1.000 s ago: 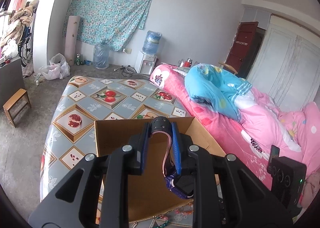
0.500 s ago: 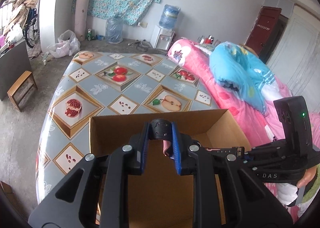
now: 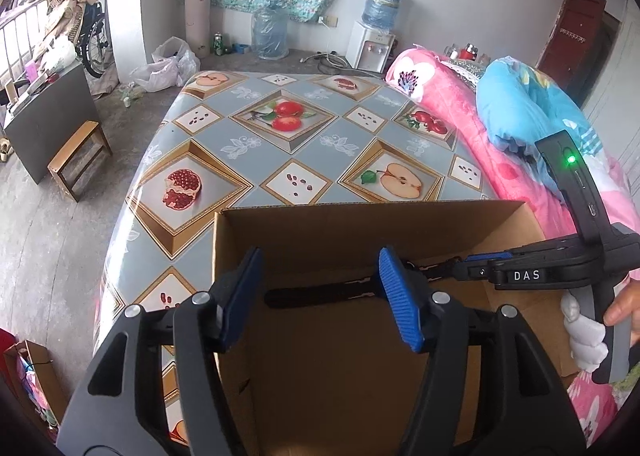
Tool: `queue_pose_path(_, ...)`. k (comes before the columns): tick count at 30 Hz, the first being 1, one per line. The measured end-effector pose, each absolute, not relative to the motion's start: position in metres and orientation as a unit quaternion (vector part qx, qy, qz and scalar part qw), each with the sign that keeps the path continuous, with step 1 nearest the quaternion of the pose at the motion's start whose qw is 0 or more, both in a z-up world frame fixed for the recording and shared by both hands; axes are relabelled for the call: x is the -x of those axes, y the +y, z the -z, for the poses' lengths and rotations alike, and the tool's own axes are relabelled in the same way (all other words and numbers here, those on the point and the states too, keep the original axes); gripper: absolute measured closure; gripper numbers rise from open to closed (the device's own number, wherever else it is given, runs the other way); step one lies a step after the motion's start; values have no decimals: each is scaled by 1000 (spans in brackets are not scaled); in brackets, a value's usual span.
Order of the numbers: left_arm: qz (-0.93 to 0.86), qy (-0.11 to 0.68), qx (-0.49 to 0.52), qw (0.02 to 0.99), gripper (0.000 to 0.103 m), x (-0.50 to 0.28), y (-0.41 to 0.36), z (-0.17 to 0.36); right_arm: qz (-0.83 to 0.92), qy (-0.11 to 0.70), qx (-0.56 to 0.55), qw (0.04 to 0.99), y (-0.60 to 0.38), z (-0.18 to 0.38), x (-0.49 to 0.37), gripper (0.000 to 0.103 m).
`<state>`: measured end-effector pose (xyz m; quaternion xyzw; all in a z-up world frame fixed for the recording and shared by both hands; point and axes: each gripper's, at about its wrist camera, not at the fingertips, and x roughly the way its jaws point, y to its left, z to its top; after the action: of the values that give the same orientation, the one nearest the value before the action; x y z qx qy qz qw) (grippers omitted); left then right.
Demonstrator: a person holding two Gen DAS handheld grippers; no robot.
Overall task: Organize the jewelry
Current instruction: 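Lower the smartwatch into the box and open the right gripper, then withdraw the right gripper from the box back toward the bracelets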
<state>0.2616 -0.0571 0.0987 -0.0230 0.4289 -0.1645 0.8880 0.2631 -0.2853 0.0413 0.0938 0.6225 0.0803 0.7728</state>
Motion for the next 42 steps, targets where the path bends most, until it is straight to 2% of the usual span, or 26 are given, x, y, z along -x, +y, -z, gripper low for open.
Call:
queue_pose_path(4, 174, 402, 41, 898, 43, -245, -47, -120, -80, 561, -82, 820, -286, -78, -238, 77)
queue_pose_path(8, 189, 351, 52, 916, 38, -204, -27, -147, -80, 460, -79, 881, -285, -133, -179, 76)
queue_pose_path(12, 195, 299, 51, 933, 33, -150, 5, -163, -82, 351, -86, 929, -277, -164, -92, 55)
queue_pose_path(15, 183, 277, 38, 942, 30, -111, 26, -162, -89, 315, -120, 937, -268, -154, -24, 41)
queue_pose_path(19, 176, 297, 35, 938, 29, -74, 39, -141, -77, 363, -144, 917, -241, -99, 22, 39)
queue_pose_path(24, 181, 352, 54, 917, 29, -58, 39, -99, -33, 442, -141, 885, -217, -22, 31, 39)
queue_pose_path(31, 163, 378, 71, 909, 29, -60, 42, -69, 10, 476, -133, 869, -214, 22, 16, 38)
queue_pose_path(33, 157, 382, 73, 908, 29, -64, 44, -64, 20, 457, -118, 881, -210, 22, 19, 24)
queue_pose_path(34, 153, 383, 72, 908, 29, -66, 44, -63, 18, 459, -114, 881, -209, 25, 18, 22)
queue_pose_path(37, 145, 388, 71, 907, 29, -72, 44, -58, 2, 448, -98, 889, -201, 28, 18, 8)
queue_pose_path(42, 135, 401, 78, 903, 28, -82, 45, -49, 1, 443, -37, 896, -187, 33, 16, 5)
